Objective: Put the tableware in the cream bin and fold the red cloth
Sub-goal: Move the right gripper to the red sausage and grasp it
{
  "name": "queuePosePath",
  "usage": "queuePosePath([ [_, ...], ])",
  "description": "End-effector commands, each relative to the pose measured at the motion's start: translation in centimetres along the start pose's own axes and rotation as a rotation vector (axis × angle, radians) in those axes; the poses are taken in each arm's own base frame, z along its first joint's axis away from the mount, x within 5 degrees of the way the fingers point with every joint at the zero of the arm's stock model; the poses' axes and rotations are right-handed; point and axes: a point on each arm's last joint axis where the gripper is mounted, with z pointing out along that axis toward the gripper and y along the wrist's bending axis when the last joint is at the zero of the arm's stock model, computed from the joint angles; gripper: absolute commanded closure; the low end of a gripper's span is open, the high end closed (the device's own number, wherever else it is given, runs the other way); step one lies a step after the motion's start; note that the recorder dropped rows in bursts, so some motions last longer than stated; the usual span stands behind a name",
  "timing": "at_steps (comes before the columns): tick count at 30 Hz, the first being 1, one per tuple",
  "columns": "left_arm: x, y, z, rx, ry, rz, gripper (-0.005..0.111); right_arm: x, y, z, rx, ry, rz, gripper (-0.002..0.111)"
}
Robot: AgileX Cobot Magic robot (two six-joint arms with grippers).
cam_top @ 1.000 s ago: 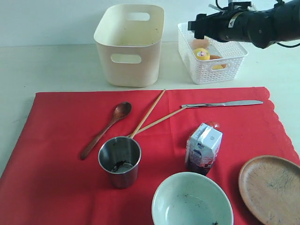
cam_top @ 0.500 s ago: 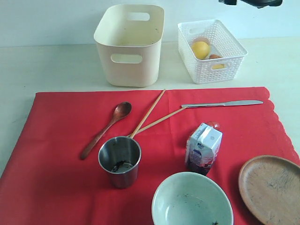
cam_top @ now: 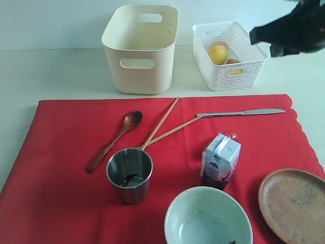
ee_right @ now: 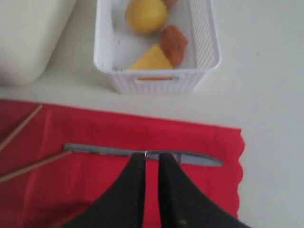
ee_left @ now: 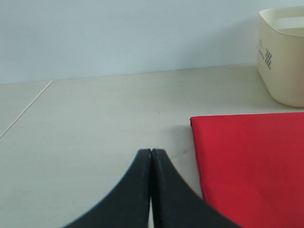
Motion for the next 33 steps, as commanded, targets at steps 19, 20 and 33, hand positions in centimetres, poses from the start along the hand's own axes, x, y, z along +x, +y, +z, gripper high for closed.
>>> queuePosePath([
  [19, -0.1, 0.0, 0.0, 0.003, -0.012, -0.003, 0.105, 7.1, 5.2, 10.0, -0.123, 0.248, -0.174, 0.034],
  [20, -0.1, 0.0, 0.0, 0.003, -0.012, -0.003, 0.105, 7.3, 5.2, 10.3, -0.123, 0.259, -0.19, 0.033],
  [33, -0.1, 0.0, 0.0, 0.003, -0.012, -0.003, 0.105, 9.0, 5.2, 13.2, -0.119, 0.33, -0.216, 0.034],
])
